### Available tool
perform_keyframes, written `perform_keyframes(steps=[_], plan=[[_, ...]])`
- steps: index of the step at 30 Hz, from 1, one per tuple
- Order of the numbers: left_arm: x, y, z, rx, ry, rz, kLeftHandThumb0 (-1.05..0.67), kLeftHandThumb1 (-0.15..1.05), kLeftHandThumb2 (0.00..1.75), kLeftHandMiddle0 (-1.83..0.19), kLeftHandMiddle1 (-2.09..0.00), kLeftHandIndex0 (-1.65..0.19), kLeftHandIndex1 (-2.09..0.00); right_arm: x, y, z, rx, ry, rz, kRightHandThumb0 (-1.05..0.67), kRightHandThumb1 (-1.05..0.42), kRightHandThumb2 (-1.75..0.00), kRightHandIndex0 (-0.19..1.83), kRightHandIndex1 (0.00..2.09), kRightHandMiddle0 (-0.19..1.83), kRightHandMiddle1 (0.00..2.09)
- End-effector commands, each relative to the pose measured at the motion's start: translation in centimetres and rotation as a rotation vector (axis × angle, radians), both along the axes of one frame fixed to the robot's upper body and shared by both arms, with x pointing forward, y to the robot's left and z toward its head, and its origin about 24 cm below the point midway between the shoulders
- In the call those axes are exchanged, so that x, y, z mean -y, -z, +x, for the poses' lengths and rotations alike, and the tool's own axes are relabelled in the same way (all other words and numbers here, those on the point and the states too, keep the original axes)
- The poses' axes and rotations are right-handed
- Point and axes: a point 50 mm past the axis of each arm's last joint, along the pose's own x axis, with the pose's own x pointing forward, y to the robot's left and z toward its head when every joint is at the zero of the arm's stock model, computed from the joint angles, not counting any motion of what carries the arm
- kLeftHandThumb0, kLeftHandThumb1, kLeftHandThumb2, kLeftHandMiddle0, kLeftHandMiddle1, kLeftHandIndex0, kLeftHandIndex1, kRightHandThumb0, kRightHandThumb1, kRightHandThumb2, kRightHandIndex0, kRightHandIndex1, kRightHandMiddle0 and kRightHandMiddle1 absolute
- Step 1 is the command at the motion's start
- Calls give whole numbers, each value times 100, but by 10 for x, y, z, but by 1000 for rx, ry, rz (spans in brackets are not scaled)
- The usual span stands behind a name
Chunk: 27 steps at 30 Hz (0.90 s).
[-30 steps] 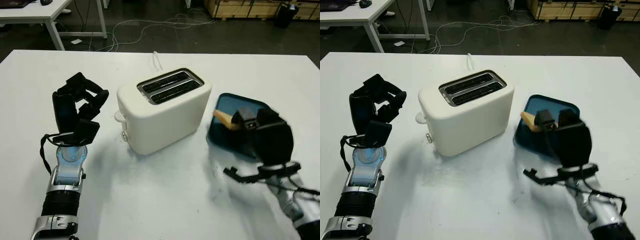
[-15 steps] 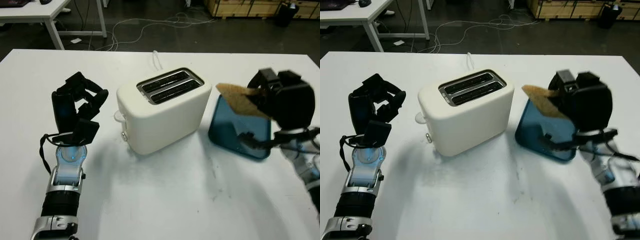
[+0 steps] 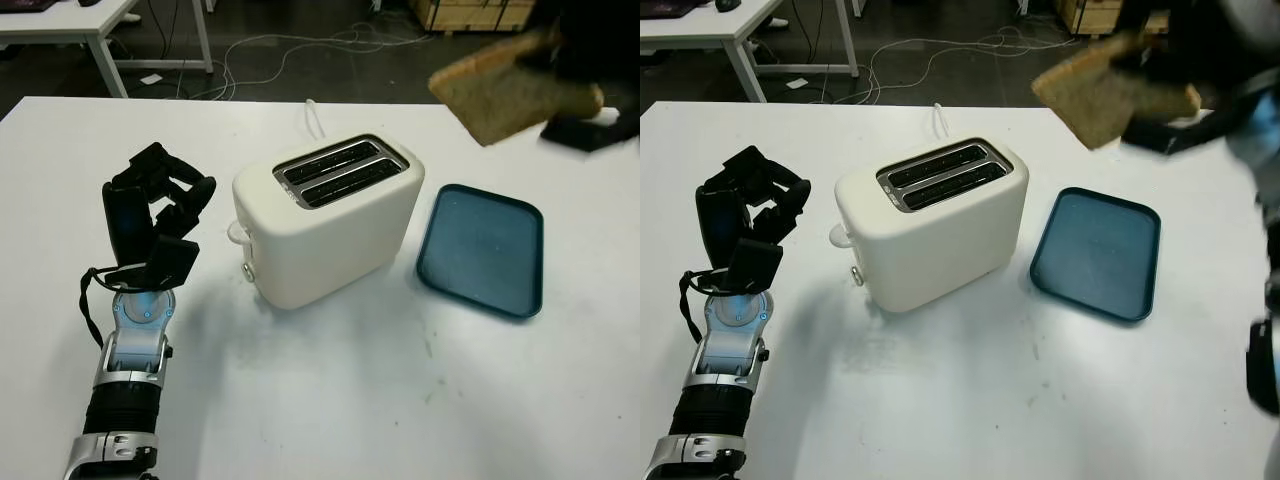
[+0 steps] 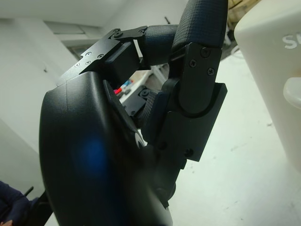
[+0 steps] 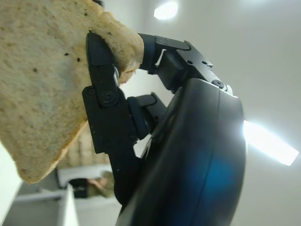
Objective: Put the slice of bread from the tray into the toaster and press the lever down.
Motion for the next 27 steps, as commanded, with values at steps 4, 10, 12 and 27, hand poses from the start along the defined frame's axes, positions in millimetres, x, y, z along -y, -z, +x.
perform_keyframes(steps=[4, 10, 12, 27], plan=[[-1, -2, 0, 9, 0, 26, -97, 92, 27, -102, -150, -88, -135, -26, -33, 7, -68, -106, 53, -61, -92, -19, 105, 175, 87, 174], [1, -1, 0, 2, -4, 14, -98, 92, 25, -104, -148, -90, -134, -60, -42, 14, -122, -219, 48, -55, -92, -20, 114, 175, 96, 174], [2, -1, -1, 1, -4, 14, -98, 92, 26, -102, -148, -89, -134, -72, -43, 16, -149, -277, 58, -57, -92, -21, 118, 175, 101, 175], [2, -1, -1, 3, -11, 9, -97, 92, 25, -102, -149, -88, -133, -108, 12, 32, -379, -390, -48, -52, -92, -33, 112, 175, 92, 175]])
